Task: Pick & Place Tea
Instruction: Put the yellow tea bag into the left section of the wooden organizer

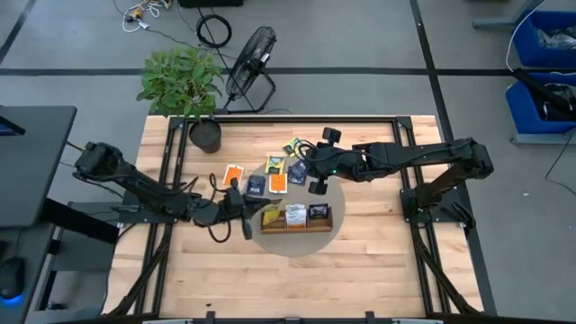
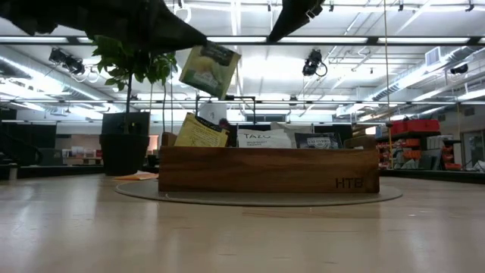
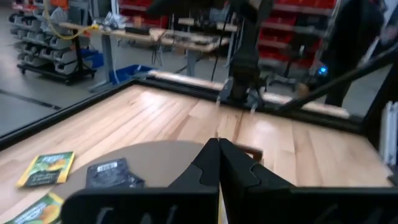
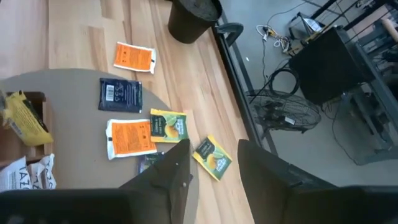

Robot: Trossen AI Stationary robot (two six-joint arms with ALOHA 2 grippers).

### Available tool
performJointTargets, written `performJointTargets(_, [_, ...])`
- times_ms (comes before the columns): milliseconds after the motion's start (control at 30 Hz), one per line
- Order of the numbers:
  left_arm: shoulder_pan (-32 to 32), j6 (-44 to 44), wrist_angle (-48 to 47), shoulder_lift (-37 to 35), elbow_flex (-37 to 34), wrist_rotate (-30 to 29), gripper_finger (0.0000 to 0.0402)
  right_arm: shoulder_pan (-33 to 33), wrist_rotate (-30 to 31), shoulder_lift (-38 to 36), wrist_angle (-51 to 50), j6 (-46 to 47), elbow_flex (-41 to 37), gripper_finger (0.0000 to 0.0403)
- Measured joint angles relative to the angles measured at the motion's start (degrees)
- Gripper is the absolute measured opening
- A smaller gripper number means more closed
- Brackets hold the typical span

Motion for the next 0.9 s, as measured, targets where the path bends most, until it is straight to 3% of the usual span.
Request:
performJointTargets(367, [-0.7,0.1,15.8,2.3,-9.3,-1.1,0.0001,0.0,-2.2,0.4,5.6,5.2,0.0,0.0144])
performJointTargets(700, [-1.2,1.9,33.0,16.6,-8.9,-0.3,0.0001,-0.4,-5.0,1.3,7.3,6.6,0.0,0.0144])
performJointTargets(900, [-1.2,-0.6,33.6,23.5,-7.6,-2.2,0.0001,-0.7,-5.1,1.4,7.0,6.6,0.0,0.0144])
